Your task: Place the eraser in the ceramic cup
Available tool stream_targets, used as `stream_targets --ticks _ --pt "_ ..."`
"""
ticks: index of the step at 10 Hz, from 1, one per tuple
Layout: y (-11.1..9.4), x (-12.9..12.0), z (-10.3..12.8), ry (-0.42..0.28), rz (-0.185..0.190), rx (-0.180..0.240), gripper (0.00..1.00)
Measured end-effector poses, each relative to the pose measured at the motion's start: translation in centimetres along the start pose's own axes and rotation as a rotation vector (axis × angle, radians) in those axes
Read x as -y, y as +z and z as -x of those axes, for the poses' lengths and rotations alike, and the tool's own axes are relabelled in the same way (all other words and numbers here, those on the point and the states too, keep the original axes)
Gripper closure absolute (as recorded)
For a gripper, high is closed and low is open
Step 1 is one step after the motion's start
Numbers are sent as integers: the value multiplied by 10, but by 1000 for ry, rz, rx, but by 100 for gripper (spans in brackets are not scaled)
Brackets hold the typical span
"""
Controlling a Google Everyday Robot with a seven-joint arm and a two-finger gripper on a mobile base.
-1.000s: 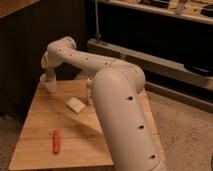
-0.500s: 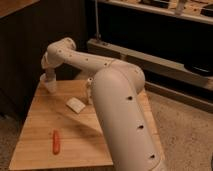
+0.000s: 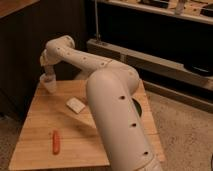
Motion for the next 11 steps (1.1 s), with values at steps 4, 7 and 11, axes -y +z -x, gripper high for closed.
stream_targets --ticks 4,7,11 --pt "12 -5 -22 -42 -19 -53 100" --pt "7 -8 -24 -52 -63 -117 100" --pt "6 -14 -19 -42 -121 -134 100"
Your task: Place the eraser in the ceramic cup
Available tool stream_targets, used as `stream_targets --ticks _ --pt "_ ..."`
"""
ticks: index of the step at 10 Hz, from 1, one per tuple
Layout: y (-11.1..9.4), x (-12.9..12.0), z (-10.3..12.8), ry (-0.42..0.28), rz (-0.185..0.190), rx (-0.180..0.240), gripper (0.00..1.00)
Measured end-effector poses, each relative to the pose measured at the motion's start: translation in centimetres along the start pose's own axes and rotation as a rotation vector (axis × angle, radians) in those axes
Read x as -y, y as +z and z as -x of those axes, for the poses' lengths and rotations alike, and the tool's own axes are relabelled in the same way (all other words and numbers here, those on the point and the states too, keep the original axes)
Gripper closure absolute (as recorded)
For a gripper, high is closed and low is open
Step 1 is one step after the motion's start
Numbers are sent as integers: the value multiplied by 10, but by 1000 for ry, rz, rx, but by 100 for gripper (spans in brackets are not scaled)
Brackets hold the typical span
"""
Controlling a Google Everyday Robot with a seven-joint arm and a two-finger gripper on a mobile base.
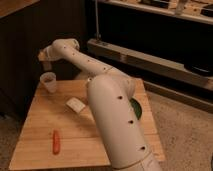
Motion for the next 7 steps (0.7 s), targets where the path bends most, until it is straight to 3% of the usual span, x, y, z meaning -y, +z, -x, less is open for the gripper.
stream_targets --ticks 7 --pt "-2 2 18 2 -12 12 100"
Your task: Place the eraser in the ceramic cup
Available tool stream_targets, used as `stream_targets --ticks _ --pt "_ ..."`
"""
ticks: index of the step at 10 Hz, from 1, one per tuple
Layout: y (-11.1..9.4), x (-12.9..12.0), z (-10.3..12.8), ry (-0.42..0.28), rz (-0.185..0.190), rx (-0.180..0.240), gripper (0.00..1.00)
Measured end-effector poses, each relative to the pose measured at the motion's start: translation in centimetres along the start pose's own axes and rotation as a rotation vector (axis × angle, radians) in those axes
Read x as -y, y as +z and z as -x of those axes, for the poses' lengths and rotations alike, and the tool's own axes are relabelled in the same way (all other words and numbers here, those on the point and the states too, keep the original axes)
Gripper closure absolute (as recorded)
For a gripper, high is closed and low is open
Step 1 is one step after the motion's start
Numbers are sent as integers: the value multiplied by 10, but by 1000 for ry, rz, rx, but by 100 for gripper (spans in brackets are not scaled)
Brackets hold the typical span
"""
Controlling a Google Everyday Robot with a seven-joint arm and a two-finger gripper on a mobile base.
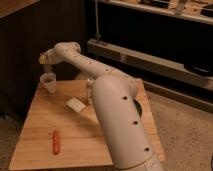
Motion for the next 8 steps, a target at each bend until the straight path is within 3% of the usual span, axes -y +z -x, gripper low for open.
stream_targets --ticks 8 --pt "6 -8 21 -32 16 13 100"
